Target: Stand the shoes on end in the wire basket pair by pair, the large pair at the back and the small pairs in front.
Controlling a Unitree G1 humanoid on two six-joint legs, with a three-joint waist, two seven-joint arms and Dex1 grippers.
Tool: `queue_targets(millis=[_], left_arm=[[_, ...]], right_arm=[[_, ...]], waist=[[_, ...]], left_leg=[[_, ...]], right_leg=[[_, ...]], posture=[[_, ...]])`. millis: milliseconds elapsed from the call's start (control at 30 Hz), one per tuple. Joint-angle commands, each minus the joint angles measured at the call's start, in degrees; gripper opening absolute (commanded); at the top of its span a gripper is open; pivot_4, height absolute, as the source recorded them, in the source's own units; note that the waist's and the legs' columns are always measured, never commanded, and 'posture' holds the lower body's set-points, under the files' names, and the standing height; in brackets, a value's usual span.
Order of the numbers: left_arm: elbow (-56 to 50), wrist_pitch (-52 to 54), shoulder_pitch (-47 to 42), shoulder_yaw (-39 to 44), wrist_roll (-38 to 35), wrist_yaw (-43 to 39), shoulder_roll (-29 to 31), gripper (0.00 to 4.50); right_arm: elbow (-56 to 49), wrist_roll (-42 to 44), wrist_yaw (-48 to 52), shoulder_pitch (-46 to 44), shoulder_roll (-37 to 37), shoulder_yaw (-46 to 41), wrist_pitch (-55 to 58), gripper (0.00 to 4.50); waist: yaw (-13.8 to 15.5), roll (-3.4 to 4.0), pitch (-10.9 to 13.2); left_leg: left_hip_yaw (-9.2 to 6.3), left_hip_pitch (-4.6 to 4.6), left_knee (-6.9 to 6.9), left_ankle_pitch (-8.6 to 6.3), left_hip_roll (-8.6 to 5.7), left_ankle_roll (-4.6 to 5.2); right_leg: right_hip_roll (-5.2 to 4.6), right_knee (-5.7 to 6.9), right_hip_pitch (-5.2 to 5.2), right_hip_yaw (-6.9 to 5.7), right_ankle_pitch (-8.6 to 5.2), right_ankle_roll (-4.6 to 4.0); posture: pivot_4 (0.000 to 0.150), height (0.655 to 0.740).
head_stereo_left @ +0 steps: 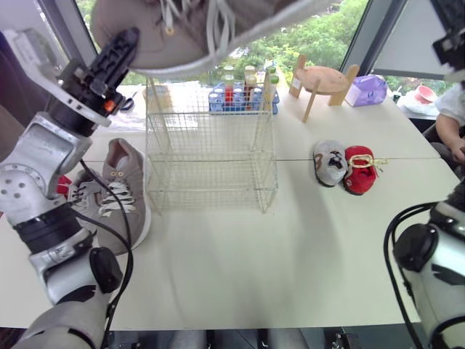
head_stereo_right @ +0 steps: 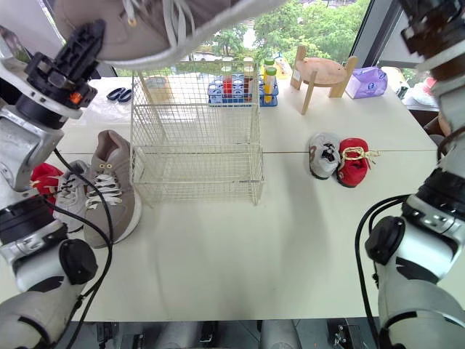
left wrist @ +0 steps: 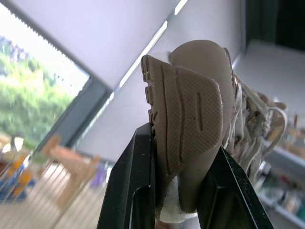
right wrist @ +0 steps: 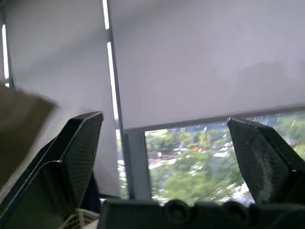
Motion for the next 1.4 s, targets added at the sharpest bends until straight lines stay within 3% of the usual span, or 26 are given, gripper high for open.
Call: queue_targets(millis=[33, 233, 367, 967, 1067, 1233, 1300, 1400], left_arm=[[-3.8, -7.35, -0.53, -0.08, -0.57, 1.11, -2.48, 0.46], [-2.6, -11.31, -1.59, -5.29, 0.8, -0.12, -5.97, 0.46], [-3.52, -12.8, -0.95, -8.03, 0.76, 0.8, -8.39, 0.46], [-5.79, -14.12, 5.63, -14.7, 4.06, 0.59, -10.09, 0.46], [-6.3, -14.38, 6.34, -15.52, 4.39, 0.59, -10.04, 0.46], [-6.81, -13.95, 7.42, -16.65, 5.06, 0.07, -9.55, 0.46], [-6.92, -13.75, 7.73, -16.64, 4.9, 0.11, -9.4, 0.46], [-7.53, -13.67, 8.62, -16.21, 4.4, 0.28, -8.92, 0.46]], right_arm=[[-3.33, 7.25, -5.98, 0.7, 6.47, -1.02, 0.2, 4.48], [-11.08, 12.8, -11.44, 3.9, 22.01, 8.04, 0.75, 4.48], [-14.73, 13.0, -13.79, 4.6, 27.63, 13.97, -0.04, 4.48], [-13.17, 14.34, -13.6, 1.96, 31.65, 20.1, -5.1, 4.48], [-12.78, 14.01, -13.96, 1.89, 31.75, 20.33, -5.94, 3.66], [-13.21, 13.62, -13.35, 2.23, 31.61, 21.12, -6.26, 1.51], [-13.44, 13.57, -13.2, 2.31, 31.47, 21.29, -6.27, 1.18], [-13.7, 13.19, -13.08, 2.35, 30.97, 21.35, -6.32, 1.15]], waist=[[-0.27, 0.08, -0.03], [-0.23, 0.11, -0.04], [0.06, 0.11, -0.04], [-0.27, 0.1, -0.04], [-0.16, 0.1, -0.04], [-0.21, 0.1, -0.04], [-0.24, 0.1, -0.04], [-0.25, 0.1, -0.04]], left_leg=[[0.02, 0.0, 0.0, 0.01, 0.0, 0.0], [0.02, 0.05, 0.0, 0.04, 0.08, -0.02], [-0.01, 0.0, 0.05, 0.04, 0.02, -0.01], [-0.09, 0.02, 0.1, 0.03, 0.09, 0.01], [-0.09, 0.02, 0.1, 0.03, 0.11, 0.01], [-0.1, 0.02, 0.1, 0.03, 0.1, 0.01], [-0.1, 0.02, 0.1, 0.03, 0.11, 0.01], [-0.11, 0.02, 0.09, 0.03, 0.13, 0.02]], right_leg=[[0.02, 0.03, -0.02, 0.01, 0.0, 0.0], [0.39, 0.12, -0.03, -0.02, 0.0, 0.0], [0.39, 0.1, -0.02, -0.03, 0.0, 0.01], [0.59, 0.05, 0.05, -0.03, 0.0, 0.02], [0.6, 0.05, 0.05, -0.03, 0.0, 0.01], [0.59, 0.04, 0.05, -0.02, 0.0, 0.01], [0.6, 0.04, 0.05, -0.02, 0.0, 0.01], [0.62, 0.04, 0.05, -0.03, 0.0, 0.01]], posture=[[0.15, 0.74], [0.15, 0.74], [0.15, 0.74], [0.15, 0.74], [0.15, 0.74], [0.15, 0.74], [0.15, 0.74], [0.15, 0.74]])
